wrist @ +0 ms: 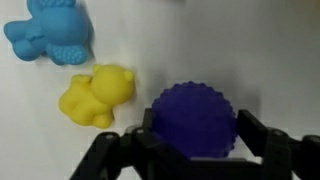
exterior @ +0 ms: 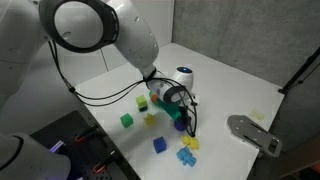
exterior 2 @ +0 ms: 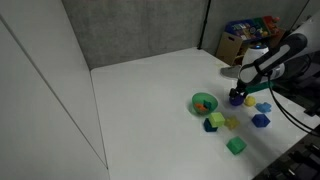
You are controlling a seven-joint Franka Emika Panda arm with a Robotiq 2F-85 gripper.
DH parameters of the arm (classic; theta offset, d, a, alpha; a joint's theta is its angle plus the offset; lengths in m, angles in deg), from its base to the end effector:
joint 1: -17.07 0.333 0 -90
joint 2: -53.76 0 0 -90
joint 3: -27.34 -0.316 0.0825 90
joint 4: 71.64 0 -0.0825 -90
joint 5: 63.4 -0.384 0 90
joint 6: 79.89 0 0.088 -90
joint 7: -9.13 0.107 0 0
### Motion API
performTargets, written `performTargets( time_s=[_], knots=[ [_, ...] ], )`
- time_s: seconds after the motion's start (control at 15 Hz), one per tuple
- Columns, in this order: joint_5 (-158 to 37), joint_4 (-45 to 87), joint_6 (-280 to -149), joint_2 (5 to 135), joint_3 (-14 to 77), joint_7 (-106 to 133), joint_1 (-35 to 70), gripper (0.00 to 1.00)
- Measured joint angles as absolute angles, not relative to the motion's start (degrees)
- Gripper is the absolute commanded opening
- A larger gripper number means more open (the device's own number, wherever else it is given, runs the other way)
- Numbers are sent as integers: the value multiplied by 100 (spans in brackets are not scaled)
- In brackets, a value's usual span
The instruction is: Put the purple ball in the bowl
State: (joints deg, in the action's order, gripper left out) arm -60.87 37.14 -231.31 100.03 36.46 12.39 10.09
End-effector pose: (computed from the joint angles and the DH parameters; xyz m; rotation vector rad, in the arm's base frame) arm 0.5819 -0.1675 0.0715 2.9866 -0.3800 -0.1067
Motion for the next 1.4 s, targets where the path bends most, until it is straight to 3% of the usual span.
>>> performTargets(
  time_s=[0.13,0.4,1.4],
  knots=[
    [-6087,3667,-23123,9993,3649,1241,1015,49],
    [-6087,3578,-23117,9968,3650,1242,1036,43],
    [-6085,3642,-23021,8769,3181,1361,1990,40]
  ],
)
